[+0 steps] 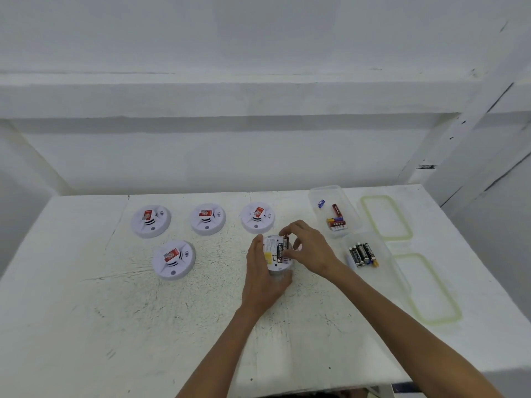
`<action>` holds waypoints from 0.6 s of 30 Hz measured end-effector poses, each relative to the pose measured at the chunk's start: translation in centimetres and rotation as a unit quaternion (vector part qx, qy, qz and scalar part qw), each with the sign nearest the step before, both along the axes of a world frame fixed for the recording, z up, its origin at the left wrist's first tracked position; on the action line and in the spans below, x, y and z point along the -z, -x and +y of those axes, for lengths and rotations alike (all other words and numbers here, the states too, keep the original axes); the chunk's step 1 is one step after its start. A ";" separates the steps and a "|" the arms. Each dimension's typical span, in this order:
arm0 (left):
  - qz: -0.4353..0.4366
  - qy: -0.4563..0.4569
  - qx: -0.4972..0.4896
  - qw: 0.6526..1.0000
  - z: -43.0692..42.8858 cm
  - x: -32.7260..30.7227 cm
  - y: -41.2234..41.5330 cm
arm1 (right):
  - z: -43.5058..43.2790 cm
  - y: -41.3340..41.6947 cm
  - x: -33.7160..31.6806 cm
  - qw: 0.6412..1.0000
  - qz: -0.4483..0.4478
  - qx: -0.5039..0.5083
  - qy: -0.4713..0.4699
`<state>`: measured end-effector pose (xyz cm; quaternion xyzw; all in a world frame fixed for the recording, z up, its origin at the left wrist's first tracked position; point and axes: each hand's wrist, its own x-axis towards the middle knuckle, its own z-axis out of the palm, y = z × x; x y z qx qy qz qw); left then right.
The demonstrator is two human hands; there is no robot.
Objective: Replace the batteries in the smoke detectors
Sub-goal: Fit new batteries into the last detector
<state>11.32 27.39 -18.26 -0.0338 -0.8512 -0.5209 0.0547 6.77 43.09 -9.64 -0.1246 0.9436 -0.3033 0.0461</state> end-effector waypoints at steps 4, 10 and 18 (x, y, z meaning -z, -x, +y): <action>0.002 0.029 -0.009 1.000 0.2 1.2 0.6 | -0.3 0.2 0.1 1.000 0.006 -0.005 -0.014; 0.018 0.033 0.000 0.999 0.0 0.5 0.0 | -0.5 -0.2 0.4 0.998 0.021 -0.026 -0.049; 0.038 0.062 -0.003 0.997 0.1 0.1 -0.6 | -0.9 -0.7 0.3 0.993 0.055 -0.055 -0.089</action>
